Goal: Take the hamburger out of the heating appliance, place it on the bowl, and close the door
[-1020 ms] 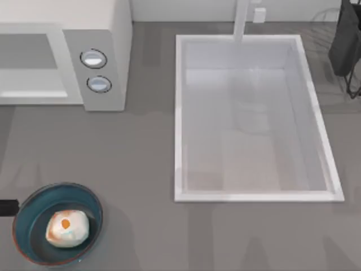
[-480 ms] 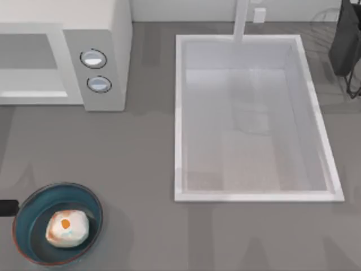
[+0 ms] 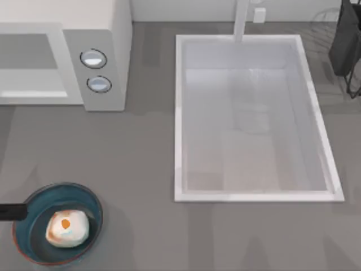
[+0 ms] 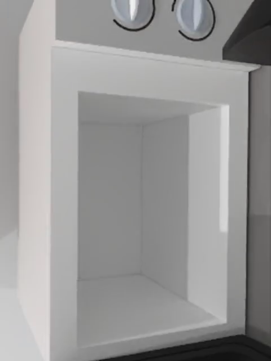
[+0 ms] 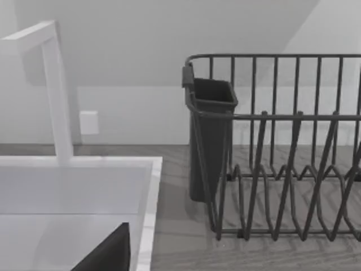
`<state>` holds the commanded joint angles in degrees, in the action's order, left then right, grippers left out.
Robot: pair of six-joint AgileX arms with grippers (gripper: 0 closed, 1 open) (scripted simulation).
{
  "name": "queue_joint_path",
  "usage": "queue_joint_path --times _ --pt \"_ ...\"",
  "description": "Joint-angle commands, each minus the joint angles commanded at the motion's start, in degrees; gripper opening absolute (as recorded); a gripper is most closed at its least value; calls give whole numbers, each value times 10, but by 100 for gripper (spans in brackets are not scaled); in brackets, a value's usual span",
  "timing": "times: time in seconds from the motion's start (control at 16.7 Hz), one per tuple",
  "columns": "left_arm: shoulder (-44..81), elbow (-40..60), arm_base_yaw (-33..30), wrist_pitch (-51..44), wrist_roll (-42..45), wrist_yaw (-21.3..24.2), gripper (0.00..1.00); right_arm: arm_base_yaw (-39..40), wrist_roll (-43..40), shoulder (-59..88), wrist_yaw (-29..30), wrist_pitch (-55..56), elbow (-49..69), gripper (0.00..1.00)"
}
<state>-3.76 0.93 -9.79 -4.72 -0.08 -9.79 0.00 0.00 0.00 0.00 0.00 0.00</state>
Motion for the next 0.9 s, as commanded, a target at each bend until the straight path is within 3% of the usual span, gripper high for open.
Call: queue_joint_path --times 0.3,0.66,0.9 --pt "-34 8 -93 -42 -1 -93 0 0 0 0 0 0 0 100" --pt "-24 6 -102 -33 -1 -102 0 0 0 0 0 0 0 100" --pt "46 -4 -138 49 0 -138 0 0 0 0 0 0 0 100"
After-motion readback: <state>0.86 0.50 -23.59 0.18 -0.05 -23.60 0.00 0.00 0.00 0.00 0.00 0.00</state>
